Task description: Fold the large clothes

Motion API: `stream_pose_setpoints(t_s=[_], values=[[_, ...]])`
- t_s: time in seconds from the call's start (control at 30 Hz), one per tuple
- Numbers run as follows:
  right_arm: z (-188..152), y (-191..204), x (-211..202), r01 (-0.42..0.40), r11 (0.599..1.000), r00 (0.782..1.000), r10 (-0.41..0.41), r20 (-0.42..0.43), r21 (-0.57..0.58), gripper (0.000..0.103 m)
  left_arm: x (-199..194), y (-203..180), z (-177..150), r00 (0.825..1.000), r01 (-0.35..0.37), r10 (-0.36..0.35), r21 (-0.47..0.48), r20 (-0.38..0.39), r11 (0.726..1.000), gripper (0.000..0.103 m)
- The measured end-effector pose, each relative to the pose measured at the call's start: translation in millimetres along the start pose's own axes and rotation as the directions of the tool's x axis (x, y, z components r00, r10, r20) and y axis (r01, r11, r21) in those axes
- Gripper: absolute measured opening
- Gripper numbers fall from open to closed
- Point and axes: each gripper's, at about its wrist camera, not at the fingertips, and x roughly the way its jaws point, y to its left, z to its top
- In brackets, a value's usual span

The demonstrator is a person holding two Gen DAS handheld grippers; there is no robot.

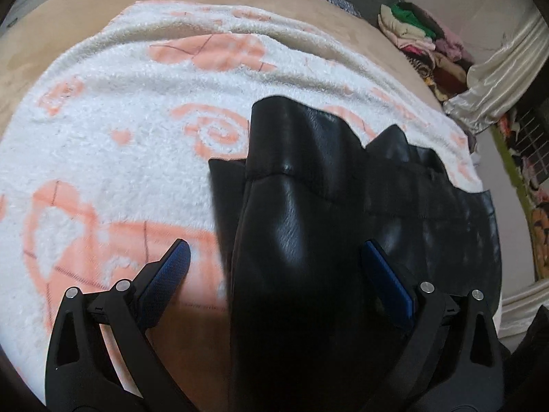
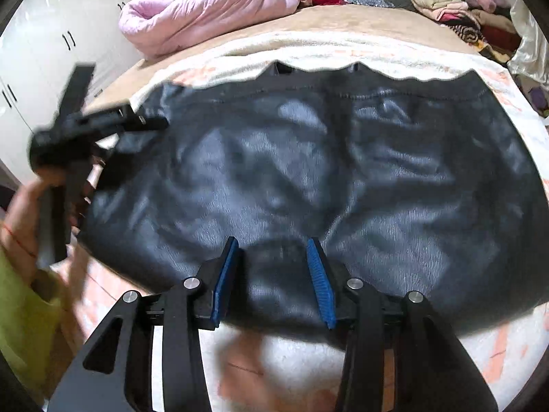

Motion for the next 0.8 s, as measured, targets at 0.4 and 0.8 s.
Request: stream_pose_setpoints(t_s=[0.4, 0.8], values=[[118, -21, 67, 0.141, 0.99, 0.99, -0.141, 0.004, 0.016, 0.039, -23, -13, 7, 0.991, 0.114, -0.115, 0.024, 0.069, 0.993, 0.041], [97, -16, 31, 0.049, 0.998, 0.996, -0.046, 0.07, -0.043, 0.041, -38, -21, 12, 0.97, 0.215, -0.216, 0.027, 0.108, 0.976, 0.035]])
